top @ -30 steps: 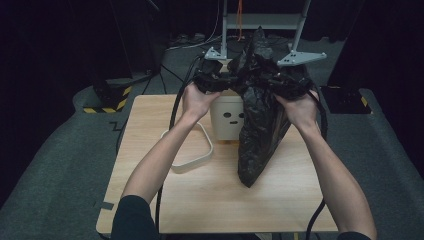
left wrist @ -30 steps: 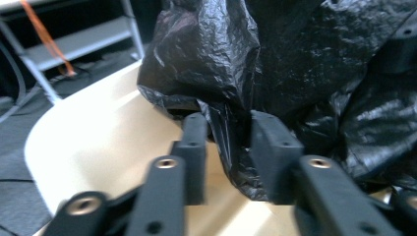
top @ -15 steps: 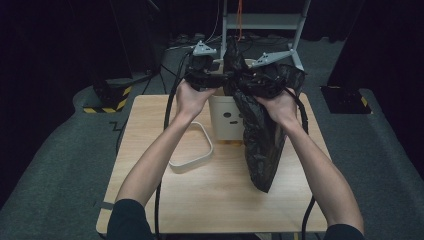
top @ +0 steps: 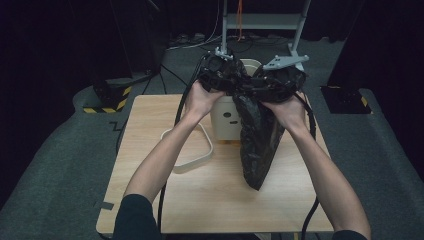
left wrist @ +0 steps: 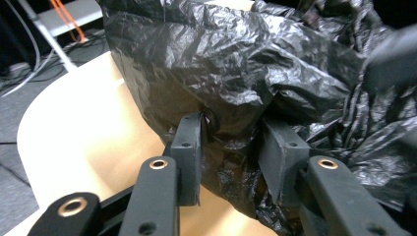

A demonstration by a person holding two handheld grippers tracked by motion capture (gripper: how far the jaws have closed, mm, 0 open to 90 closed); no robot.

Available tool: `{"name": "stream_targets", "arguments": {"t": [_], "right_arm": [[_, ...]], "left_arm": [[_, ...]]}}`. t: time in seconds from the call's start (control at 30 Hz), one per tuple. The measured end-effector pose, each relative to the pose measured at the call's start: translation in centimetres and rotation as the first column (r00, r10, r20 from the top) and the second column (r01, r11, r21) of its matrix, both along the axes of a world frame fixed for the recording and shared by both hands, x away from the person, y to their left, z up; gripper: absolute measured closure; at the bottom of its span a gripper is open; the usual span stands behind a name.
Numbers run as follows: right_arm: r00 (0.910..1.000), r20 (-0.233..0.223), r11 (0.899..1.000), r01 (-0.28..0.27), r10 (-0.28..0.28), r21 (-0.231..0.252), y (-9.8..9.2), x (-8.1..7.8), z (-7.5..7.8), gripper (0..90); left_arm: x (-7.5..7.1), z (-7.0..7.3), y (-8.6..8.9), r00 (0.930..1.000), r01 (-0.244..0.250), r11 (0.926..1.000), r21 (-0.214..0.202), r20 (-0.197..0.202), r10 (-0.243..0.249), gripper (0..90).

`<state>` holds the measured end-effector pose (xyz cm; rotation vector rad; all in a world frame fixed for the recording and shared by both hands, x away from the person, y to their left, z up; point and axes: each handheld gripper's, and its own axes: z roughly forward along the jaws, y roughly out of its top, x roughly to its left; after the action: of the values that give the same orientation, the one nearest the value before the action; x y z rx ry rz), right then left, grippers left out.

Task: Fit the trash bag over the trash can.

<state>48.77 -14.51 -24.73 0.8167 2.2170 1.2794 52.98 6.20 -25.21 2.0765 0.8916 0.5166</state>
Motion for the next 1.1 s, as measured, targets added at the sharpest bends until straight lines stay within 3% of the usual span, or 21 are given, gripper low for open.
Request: {"name": "stream_targets", "arguments": {"t": [0.1, 0.27, 0.4, 0.5, 0.73, 0.9, 1.1], "right_arm": [[0.9993, 0.004, 0.999, 0.038, -0.038, 0.02, -1.4, -0.2, 0.2, 51.0], [0.9977, -0.004, 0.997, 0.068, -0.068, 0.018, -2.4, -0.5, 0.3, 49.1], [0.9971, -0.007, 0.997, 0.076, -0.076, -0.012, -2.2, -0.4, -0.3, 57.9], [0.9948, 0.021, 0.994, 0.101, -0.1, -0.041, -2.2, -0.4, -0.5, 69.0], [0.9923, 0.059, 0.992, 0.112, -0.108, -0.061, -2.5, -0.8, -0.1, 89.7], [0.9951, 0.057, 0.994, 0.084, -0.081, -0.064, -2.0, -0.8, 0.4, 90.0], [0.9971, 0.042, 0.996, 0.065, -0.063, -0.063, -0.8, -0.1, 0.9, 90.0]], "left_arm": [[-0.1, -0.1, -0.3, 1.0, -0.002, 0.9996, 0.028, 0.006, 0.002, 60.0], [0.0, -0.1, -0.2, 1.0, -0.002, 0.9999, 0.01, 0.001, 0.002, 55.8], [0.0, -0.1, 0.0, 1.0, -0.004, 1.0, -0.002, 0.001, 0.004, 50.9], [0.0, 0.0, 0.3, 0.9999, -0.006, 0.9995, -0.032, -0.012, 0.006, 45.5], [-1.1, 1.0, 0.9, 0.9997, 0.005, 0.9975, -0.071, 0.023, -0.003, 35.3], [-2.2, 1.7, 1.8, 0.9985, 0.043, 0.9914, -0.124, 0.038, -0.039, 31.1], [-3.8, 1.8, 2.6, 0.9944, 0.1, 0.9846, -0.143, 0.05, -0.094, 28.0]]}}
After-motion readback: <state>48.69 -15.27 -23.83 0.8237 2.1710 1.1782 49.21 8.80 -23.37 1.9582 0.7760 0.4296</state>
